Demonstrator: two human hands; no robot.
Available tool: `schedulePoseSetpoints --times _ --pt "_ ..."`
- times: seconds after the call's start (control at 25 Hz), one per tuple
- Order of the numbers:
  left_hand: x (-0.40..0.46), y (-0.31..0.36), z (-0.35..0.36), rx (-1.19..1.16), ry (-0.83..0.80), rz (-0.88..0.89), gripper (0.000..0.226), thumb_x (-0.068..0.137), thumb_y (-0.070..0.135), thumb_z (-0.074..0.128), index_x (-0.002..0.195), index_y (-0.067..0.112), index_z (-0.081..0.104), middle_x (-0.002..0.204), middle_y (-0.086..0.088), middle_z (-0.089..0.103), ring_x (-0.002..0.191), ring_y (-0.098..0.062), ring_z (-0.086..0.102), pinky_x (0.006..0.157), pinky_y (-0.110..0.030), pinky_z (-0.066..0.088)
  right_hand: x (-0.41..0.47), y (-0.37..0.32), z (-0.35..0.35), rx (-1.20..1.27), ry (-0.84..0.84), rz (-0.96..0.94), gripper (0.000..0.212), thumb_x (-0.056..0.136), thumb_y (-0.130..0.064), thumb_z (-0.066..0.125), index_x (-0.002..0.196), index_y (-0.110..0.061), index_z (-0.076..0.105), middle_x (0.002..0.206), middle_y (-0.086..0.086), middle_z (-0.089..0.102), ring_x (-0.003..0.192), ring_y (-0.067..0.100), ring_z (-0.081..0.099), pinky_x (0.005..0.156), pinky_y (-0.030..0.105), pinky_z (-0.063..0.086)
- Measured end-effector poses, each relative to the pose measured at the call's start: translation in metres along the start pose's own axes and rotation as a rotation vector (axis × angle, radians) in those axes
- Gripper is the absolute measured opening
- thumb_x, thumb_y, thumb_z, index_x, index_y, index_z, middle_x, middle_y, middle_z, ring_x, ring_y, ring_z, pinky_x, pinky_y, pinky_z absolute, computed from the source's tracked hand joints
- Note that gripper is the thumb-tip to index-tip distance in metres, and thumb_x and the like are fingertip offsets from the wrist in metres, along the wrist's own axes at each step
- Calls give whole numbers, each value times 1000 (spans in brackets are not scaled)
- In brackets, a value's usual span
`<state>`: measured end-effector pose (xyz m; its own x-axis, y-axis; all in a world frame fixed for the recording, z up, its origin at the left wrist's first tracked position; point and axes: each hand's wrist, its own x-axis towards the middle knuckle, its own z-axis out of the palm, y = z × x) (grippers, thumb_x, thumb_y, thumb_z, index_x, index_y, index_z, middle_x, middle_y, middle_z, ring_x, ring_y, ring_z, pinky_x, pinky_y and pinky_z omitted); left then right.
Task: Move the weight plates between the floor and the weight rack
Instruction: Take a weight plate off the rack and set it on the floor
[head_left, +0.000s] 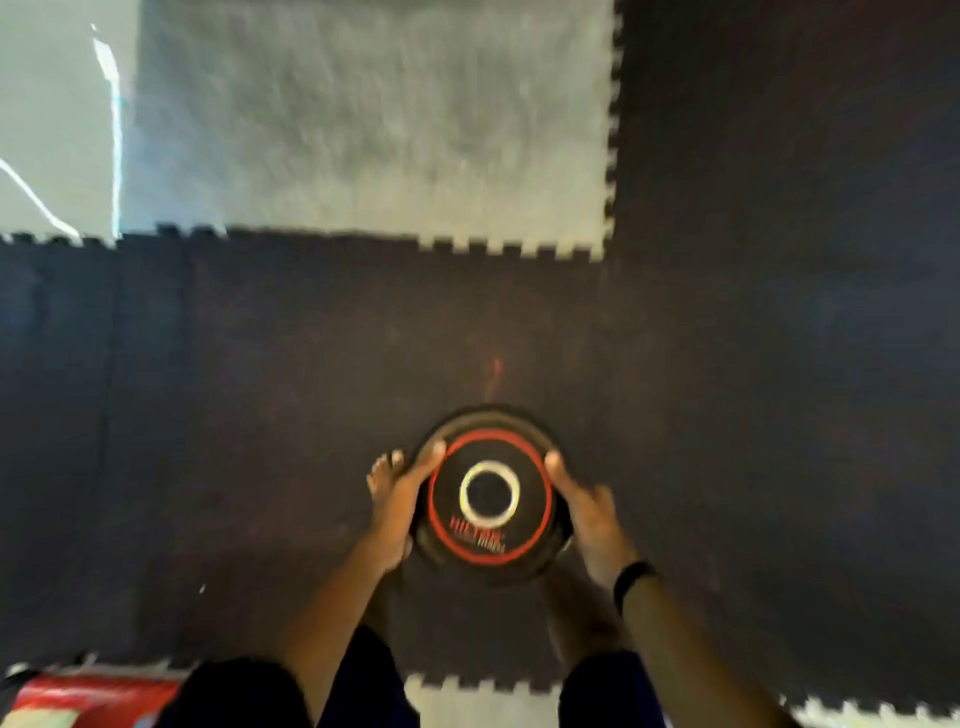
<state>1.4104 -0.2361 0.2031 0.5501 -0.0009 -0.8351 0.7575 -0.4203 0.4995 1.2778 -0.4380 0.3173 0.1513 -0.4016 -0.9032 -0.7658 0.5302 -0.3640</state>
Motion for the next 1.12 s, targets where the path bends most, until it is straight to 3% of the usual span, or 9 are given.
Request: schedulePoseSetpoints --times 0.08,0.16,0.28,0.4,0.56,0.76,0.96,1.12 --pt "-112 71 -32 -49 -38 -7 62 62 62 83 100 15 75 107 -8 75 106 -21 69 93 -41 55 -64 -29 0 12 -123 -22 78 65 -68 78 111 -5 73 113 9 75 111 23 69 100 47 53" --pt "-165 105 -59 -182 -54 5 46 67 47 86 94 12 76 94 -7 78 89 -20 74 80 -34 59 -113 -68 1 -82 -197 -105 67 67 -60 79 100 -1 76 99 9 78 99 24 73 92 45 58" --pt "-218 130 -119 -215 -21 53 64 55 66 85 102 24 73 97 1 78 96 -21 73 91 -41 57 -192 -121 29 -251 -300 -274 60 69 -53 83 102 -4 76 102 7 78 100 21 73 93 43 58" --pt "-258 144 -184 -359 31 168 74 53 61 88 109 18 68 101 -2 77 92 -16 73 86 -34 59 -251 -158 83 -436 -408 -418 43 73 -30 85 107 -7 74 101 7 78 93 18 75 82 32 61" --pt "-290 156 -286 -537 161 258 44 70 41 85 103 19 66 97 -1 75 87 -12 72 70 -22 55 -314 -182 189 -640 -533 -569 46 69 -28 88 108 -10 73 101 5 78 89 16 76 77 30 61" --pt "-314 159 -440 -630 414 364 52 70 46 83 107 16 63 101 -3 73 91 -17 72 75 -29 58 -394 -186 345 -737 -737 -704 50 67 -35 88 108 -11 72 101 6 77 93 20 74 87 38 60" --pt "-371 173 -587 -633 795 484 49 71 48 83 100 14 63 96 -4 72 88 -18 71 76 -34 58 -496 -190 491 -758 -1005 -864 54 65 -38 89 108 -10 72 100 5 78 95 20 74 90 41 59" --pt "-412 185 -674 -662 1049 574 48 72 48 81 98 12 62 93 -4 71 83 -16 69 67 -26 53 -582 -200 589 -771 -1252 -1000 70 55 -50 90 109 -9 72 101 4 78 97 20 74 89 40 59"
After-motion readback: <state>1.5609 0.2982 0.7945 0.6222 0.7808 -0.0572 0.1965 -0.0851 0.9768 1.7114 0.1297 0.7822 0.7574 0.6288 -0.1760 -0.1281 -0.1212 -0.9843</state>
